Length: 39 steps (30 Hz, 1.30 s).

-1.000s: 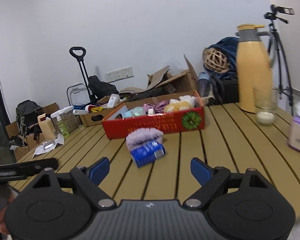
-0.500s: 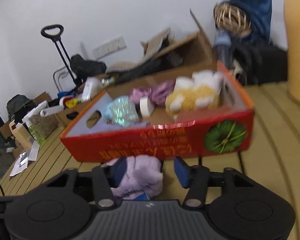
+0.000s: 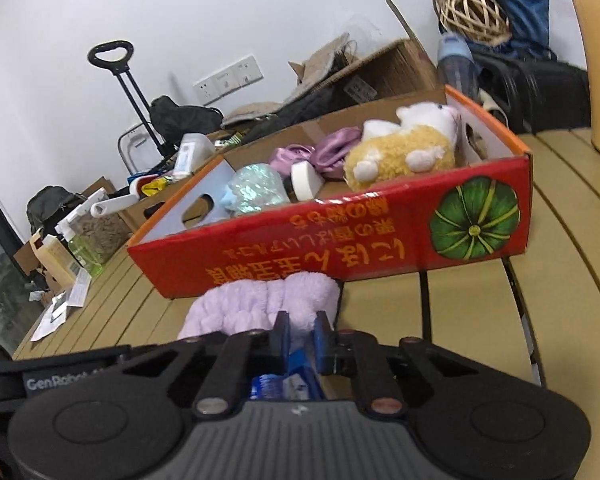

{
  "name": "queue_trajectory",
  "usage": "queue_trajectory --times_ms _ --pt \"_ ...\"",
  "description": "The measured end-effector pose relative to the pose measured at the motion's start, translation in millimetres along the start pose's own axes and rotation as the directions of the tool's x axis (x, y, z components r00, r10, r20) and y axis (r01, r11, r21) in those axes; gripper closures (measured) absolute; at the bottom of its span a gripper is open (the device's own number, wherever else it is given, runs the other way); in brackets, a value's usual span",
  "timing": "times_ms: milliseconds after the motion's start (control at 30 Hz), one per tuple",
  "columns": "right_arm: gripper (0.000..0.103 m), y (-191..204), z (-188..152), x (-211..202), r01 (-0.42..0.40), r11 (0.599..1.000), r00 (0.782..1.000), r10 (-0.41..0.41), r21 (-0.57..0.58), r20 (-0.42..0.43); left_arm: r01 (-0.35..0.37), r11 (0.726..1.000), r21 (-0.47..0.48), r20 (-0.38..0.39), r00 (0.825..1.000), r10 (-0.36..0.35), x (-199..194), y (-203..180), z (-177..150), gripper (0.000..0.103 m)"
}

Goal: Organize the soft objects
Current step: 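Carry the lavender towel into the box and open both grippers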

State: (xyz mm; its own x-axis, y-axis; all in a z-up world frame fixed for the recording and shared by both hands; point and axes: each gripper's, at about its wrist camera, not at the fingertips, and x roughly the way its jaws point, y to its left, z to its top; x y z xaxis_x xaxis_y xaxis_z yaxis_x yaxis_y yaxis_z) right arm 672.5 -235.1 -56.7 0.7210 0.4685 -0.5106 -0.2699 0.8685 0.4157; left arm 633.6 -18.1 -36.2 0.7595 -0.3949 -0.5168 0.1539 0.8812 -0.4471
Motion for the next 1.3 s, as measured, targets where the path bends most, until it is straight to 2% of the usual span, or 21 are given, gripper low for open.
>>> queue_trajectory --times_ms 100,200,300,333,467,667,867,1033,1133,1233,1300 --pt "0.093 21.9 2.0 -31.2 0.004 0.998 0.996 0.002 -0.071 0.087 0.014 0.998 0.068 0.087 0.996 -0.019 -41.6 -19.6 3.3 0.078" --pt "0.093 48.6 -8.3 -93.4 -0.018 0.993 0.98 0.041 -0.116 0.195 0.061 0.991 0.119 0.147 0.986 -0.078 -107.1 -41.9 -15.2 0.078" --pt "0.093 62.8 -38.5 -153.5 -0.077 0.993 0.968 0.096 -0.089 0.233 0.105 0.992 0.071 0.161 0.98 -0.115 -154.5 -50.1 -45.1 0.078" --pt "0.093 67.3 -48.2 -168.6 -0.074 0.993 0.967 0.095 -0.096 0.237 0.115 0.992 0.053 0.163 0.979 -0.122 -166.8 -53.6 -56.3 0.078" --pt "0.093 83.6 -79.4 -214.8 -0.045 0.989 0.968 0.078 -0.139 0.24 0.129 0.99 0.061 0.162 0.977 -0.137 -197.4 -64.8 -79.4 0.078" --pt "0.093 94.9 -97.8 -254.1 -0.019 0.988 0.956 0.062 -0.152 0.287 0.128 0.988 0.09 0.19 0.971 -0.144 -220.8 -83.7 -86.1 0.078" --pt "0.092 92.2 -96.4 -261.1 -0.025 0.99 0.952 0.065 -0.138 0.301 0.133 0.988 0.083 0.19 0.971 -0.147 -214.7 -85.3 -81.5 0.078" --pt "0.092 73.3 -68.6 -237.9 -0.069 0.991 0.961 0.097 -0.114 0.26 0.125 0.984 0.126 0.174 0.974 -0.146 -184.5 -86.8 -52.8 0.078" --pt "0.092 60.3 -31.2 -211.9 -0.062 0.99 0.965 0.092 -0.124 0.247 0.158 0.977 0.143 0.143 0.974 -0.178 -150.5 -82.2 -12.5 0.077" --pt "0.092 44.1 16.4 -171.5 -0.066 0.991 0.968 0.092 -0.114 0.236 0.158 0.978 0.136 0.118 0.978 -0.174 -101.4 -71.0 38.9 0.077" --pt "0.092 35.4 43.5 -136.7 -0.059 0.994 0.974 0.078 -0.095 0.213 0.142 0.985 0.098 0.084 0.985 -0.15 -65.8 -59.7 66.9 0.077"
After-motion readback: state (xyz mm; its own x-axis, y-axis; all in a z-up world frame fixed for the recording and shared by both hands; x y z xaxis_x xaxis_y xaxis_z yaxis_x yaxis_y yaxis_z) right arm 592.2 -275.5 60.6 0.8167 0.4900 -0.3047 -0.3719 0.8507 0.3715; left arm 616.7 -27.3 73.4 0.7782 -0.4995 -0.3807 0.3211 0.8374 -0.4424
